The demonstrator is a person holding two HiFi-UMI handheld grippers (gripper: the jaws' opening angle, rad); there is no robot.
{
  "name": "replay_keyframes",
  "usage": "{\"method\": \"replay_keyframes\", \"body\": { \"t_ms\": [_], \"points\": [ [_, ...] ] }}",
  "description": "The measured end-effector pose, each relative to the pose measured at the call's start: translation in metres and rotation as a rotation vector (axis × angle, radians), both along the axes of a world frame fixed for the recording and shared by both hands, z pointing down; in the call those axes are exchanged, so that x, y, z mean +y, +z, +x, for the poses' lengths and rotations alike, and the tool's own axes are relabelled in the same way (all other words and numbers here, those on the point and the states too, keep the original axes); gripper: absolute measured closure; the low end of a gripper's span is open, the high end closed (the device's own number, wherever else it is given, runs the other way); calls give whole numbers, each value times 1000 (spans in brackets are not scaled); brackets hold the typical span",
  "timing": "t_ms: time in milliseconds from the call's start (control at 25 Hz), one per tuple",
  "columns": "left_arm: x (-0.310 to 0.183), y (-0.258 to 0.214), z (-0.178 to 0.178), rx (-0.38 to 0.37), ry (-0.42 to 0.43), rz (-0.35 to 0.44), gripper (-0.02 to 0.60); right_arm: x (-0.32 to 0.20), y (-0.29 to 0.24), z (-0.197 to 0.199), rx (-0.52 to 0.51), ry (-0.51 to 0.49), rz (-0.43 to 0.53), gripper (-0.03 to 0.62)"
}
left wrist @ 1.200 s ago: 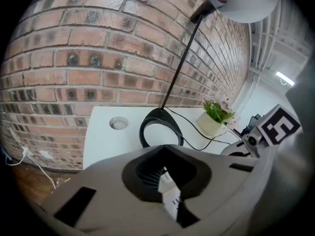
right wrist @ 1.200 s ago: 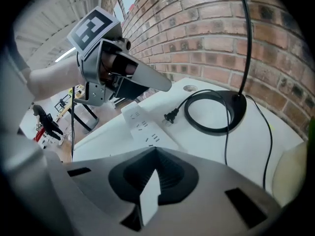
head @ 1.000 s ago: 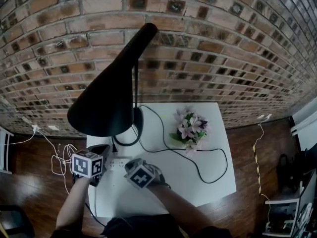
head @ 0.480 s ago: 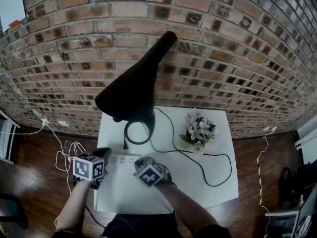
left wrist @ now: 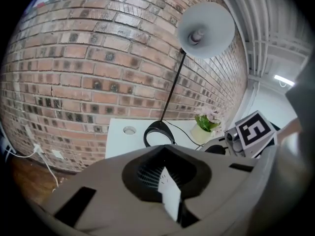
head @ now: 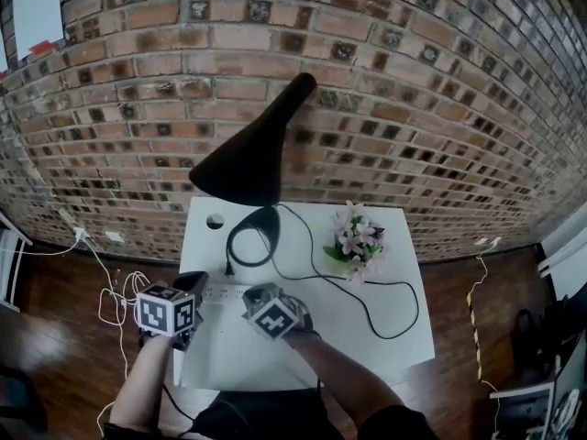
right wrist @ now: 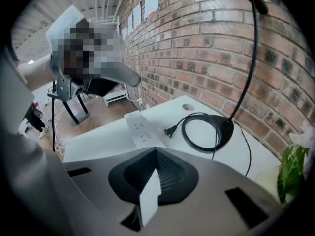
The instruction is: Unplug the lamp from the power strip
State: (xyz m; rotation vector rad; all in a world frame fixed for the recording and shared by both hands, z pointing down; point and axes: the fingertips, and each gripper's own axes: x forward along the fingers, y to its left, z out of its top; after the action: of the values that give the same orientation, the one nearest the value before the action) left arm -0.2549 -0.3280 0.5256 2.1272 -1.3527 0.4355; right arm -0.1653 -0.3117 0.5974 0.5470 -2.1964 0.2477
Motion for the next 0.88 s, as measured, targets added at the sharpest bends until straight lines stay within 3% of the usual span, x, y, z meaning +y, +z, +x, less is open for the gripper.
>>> {"method": "replay_keyframes", "body": {
  "t_ms": [120, 360, 600, 760, 880],
  "points": [
    [-2, -10, 5, 23, 9, 18, 589, -7, -31, 3, -72, 70, 20, 594],
    [-8, -43, 36, 191, 22, 63, 589, -12, -86, 12, -218, 179, 66, 594],
    [-9, -63, 81, 166, 117, 112, 589, -10, -142, 35, -461, 311, 44, 594],
    [-3, -60, 94, 138, 148, 102, 589, -9, -155, 53, -518, 366, 61, 594],
    [-5, -67, 100, 150, 125, 109, 589, -2, -165, 57, -555, 339, 58, 594]
  ]
}}
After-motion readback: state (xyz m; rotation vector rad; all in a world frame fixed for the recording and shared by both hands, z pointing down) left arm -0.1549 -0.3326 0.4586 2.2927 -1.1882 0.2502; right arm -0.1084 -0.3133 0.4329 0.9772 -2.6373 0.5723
